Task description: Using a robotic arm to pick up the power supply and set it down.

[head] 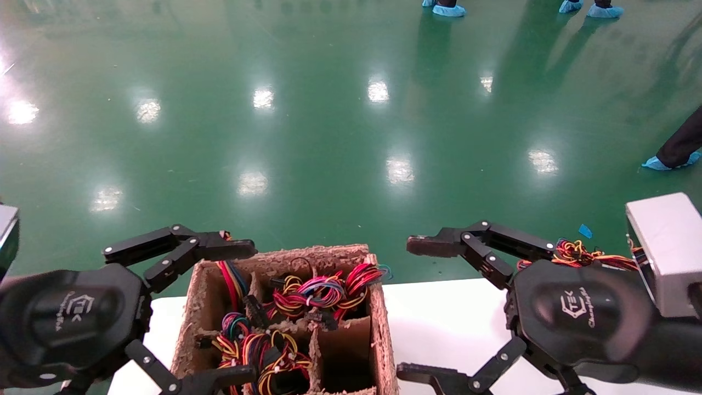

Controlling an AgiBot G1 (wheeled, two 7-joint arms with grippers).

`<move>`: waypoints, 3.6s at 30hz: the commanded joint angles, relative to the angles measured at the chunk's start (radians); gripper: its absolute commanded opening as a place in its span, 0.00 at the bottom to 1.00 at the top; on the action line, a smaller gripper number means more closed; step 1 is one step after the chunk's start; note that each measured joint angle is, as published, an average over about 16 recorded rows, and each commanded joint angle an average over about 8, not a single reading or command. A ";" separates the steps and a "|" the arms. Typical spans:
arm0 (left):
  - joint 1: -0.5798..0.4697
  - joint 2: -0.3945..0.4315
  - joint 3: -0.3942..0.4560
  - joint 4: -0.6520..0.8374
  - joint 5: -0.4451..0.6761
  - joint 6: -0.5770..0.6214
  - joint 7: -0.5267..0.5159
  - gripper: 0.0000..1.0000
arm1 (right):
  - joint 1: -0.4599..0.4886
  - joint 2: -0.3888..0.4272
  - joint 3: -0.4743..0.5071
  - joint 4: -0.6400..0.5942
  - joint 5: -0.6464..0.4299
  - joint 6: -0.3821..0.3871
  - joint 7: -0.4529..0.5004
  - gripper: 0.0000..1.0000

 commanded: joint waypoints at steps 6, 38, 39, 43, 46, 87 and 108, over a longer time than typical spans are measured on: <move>0.000 0.000 0.000 0.000 0.000 0.000 0.000 1.00 | 0.000 0.000 0.000 0.000 0.000 0.000 0.000 1.00; 0.000 0.000 0.000 0.001 0.000 0.000 0.000 0.00 | -0.003 0.009 -0.143 0.063 -0.050 -0.085 0.013 1.00; 0.000 0.000 0.000 0.001 0.000 0.000 0.000 0.00 | -0.002 0.005 -0.165 0.065 -0.050 -0.087 0.010 1.00; 0.000 0.000 0.000 0.001 0.000 0.000 0.000 0.00 | 0.004 -0.011 -0.259 0.072 -0.044 -0.089 -0.005 1.00; 0.000 0.000 0.000 0.001 0.000 0.000 0.000 0.00 | 0.008 -0.027 -0.328 0.073 -0.039 -0.087 -0.018 1.00; 0.000 0.000 0.001 0.001 -0.001 0.000 0.001 0.00 | -0.002 -0.150 -0.565 0.067 -0.169 0.014 -0.048 0.00; -0.001 0.000 0.001 0.001 -0.001 0.000 0.001 0.00 | -0.036 -0.123 -0.532 0.054 -0.040 0.008 -0.043 0.00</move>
